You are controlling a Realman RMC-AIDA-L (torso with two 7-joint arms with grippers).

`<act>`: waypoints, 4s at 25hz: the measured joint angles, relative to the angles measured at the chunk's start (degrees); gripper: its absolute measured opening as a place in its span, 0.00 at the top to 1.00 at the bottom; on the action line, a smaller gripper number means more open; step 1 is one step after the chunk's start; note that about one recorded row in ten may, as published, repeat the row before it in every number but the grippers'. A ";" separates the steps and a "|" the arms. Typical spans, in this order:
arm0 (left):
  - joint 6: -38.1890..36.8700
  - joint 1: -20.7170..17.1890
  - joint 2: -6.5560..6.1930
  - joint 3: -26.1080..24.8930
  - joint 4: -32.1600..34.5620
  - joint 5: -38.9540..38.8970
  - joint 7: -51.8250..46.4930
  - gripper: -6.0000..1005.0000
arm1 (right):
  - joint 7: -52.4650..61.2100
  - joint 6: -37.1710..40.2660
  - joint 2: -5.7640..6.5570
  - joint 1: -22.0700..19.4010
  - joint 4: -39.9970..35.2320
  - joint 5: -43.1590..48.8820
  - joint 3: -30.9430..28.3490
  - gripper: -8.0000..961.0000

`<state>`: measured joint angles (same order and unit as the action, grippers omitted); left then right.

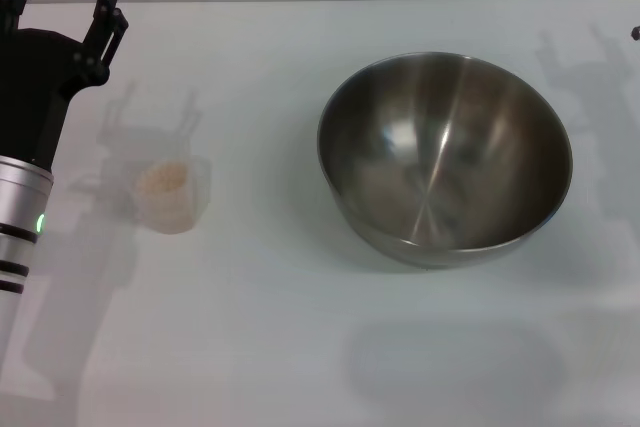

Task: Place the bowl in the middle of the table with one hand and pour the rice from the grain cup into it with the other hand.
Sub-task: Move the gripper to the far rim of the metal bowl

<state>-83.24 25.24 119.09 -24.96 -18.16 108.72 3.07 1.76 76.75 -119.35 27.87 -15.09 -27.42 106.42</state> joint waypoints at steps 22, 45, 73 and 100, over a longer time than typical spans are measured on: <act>-1.17 -0.91 -0.09 0.01 -0.19 -0.23 2.98 0.17 | -12.49 4.15 0.02 -2.69 -1.27 0.10 -4.46 0.29; -0.75 -1.41 -0.09 0.00 0.07 -0.29 2.87 0.17 | -11.03 -47.20 -0.10 -14.16 -46.50 0.46 -4.69 0.29; -2.21 -2.49 -0.18 -2.02 0.03 -0.02 2.37 0.17 | -19.64 -163.11 0.96 6.76 -75.05 1.81 -36.02 0.29; -2.30 -1.86 -0.17 -2.02 0.24 -0.36 2.37 0.17 | -26.67 -159.96 1.75 13.40 -52.71 5.28 -36.47 0.34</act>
<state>-85.53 23.37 118.91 -26.98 -17.92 108.36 5.44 -24.91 -83.21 -117.60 41.27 -67.80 -22.14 69.95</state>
